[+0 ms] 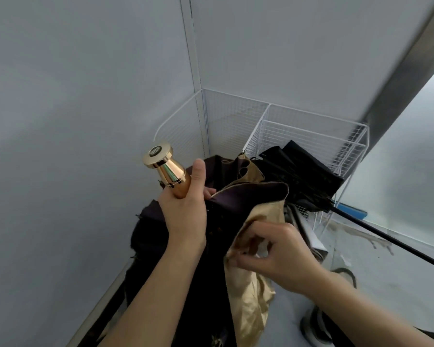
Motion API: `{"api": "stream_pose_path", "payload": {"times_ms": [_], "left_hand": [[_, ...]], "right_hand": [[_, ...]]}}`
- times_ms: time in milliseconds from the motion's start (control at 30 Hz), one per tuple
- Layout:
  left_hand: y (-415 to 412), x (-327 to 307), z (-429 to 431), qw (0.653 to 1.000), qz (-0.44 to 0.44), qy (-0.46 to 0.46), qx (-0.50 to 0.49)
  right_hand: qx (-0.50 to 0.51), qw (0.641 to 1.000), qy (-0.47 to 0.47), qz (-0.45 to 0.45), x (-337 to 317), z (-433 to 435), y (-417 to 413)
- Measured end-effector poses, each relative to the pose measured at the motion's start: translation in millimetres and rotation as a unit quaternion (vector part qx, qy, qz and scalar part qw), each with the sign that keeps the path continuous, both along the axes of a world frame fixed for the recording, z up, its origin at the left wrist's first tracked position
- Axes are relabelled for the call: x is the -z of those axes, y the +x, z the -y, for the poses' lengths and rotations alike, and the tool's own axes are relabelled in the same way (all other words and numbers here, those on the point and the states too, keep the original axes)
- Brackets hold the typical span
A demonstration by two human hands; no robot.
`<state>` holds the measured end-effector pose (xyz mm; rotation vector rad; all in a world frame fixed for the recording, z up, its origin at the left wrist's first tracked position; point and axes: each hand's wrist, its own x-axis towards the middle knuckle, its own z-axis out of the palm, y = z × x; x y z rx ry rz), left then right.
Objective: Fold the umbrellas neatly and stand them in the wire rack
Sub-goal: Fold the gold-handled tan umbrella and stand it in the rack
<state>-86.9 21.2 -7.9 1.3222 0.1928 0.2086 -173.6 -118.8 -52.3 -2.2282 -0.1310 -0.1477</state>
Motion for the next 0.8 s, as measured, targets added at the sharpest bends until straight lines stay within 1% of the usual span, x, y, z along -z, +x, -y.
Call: {"api": "stream_pose_path", "payload": {"times_ms": [67,133,200,300,400,467,533,567,600,667,733,800], "left_hand": [[-16.3,-1.3,4.3,1.000,0.003,-0.009,0.016],[-32.3,-3.5,7.1,0.999,-0.003,-0.030,0.028],[-41.6,-4.5,7.3,0.997,-0.008,-0.055,0.049],[-48.8,-8.8,6.3,0.996,0.011,-0.061,0.064],[-54.3,-17.1,9.6,0.996,0.044,-0.072,0.034],[-53.6,-21.9,10.0,0.995,0.047,-0.081,0.012],[-48.6,-24.1,5.8,0.994,0.021,-0.103,0.001],[-45.2,-24.8,2.8,0.993,0.003,-0.120,-0.001],[-42.2,-24.8,0.4,0.990,-0.014,-0.137,-0.001],[-39.9,-25.1,-0.5,0.985,-0.040,-0.166,0.011],[-42.3,-24.9,3.0,0.981,-0.050,-0.179,0.046],[-43.2,-24.1,6.8,0.982,-0.041,-0.156,0.101]], "right_hand": [[0.054,0.998,-0.009,0.029,6.1,-2.2,-4.3],[0.095,0.995,-0.026,0.033,7.9,-2.7,-11.0],[0.119,0.992,-0.034,0.024,8.5,-2.8,-15.1],[0.151,0.988,-0.020,0.007,4.1,-2.7,-19.0],[0.171,0.985,-0.007,-0.020,2.1,-5.4,-19.5],[0.154,0.987,0.017,-0.038,3.0,-7.6,-17.6],[0.091,0.992,0.048,-0.077,2.4,-6.2,-14.3],[0.052,0.992,0.048,-0.103,2.1,-3.1,-12.3],[0.018,0.992,0.032,-0.124,1.3,1.3,-9.9],[-0.023,0.988,-0.030,-0.149,1.5,9.6,-4.7],[-0.012,0.984,-0.083,-0.157,2.4,12.7,-0.2],[0.038,0.984,-0.092,-0.145,3.4,13.5,4.7]]}}
